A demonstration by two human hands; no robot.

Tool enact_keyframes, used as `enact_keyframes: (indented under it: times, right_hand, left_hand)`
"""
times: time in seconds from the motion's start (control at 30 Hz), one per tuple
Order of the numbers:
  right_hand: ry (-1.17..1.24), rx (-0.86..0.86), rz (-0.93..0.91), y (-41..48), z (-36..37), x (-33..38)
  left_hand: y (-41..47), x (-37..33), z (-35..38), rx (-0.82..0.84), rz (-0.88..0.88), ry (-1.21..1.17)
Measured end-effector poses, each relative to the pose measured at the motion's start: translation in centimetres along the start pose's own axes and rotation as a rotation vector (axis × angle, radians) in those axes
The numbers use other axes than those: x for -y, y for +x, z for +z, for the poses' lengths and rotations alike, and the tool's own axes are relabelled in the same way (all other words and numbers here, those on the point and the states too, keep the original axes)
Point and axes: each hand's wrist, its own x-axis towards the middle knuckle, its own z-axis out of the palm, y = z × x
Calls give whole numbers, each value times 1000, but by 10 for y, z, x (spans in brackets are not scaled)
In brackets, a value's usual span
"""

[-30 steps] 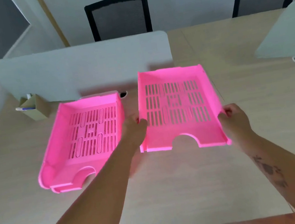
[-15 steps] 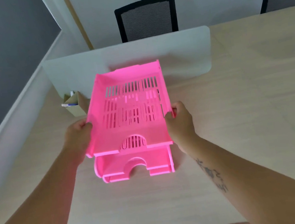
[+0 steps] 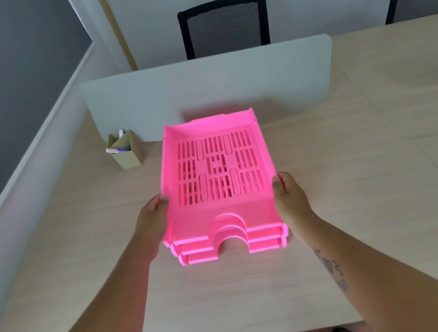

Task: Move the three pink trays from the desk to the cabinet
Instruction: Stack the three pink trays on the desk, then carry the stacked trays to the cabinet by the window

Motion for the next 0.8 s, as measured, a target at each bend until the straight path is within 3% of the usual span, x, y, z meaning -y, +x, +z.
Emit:
enact_keyframes:
  times: [0.2,0.33,0.6,0.8]
  right_hand:
    - [123,48,97,-14,0,-17]
    - [185,123,160,-24,-3,-45]
    - [388,176,350,-21,17,-59]
    - [409,186,268,6,7,-16]
  left_hand:
    - [-8,34,3,111,54,-137]
    - [-19,68,11,160,-6,-226]
    - [-21,71,34,13,-127,-382]
    - [-15,20,24,-99,-49,-455]
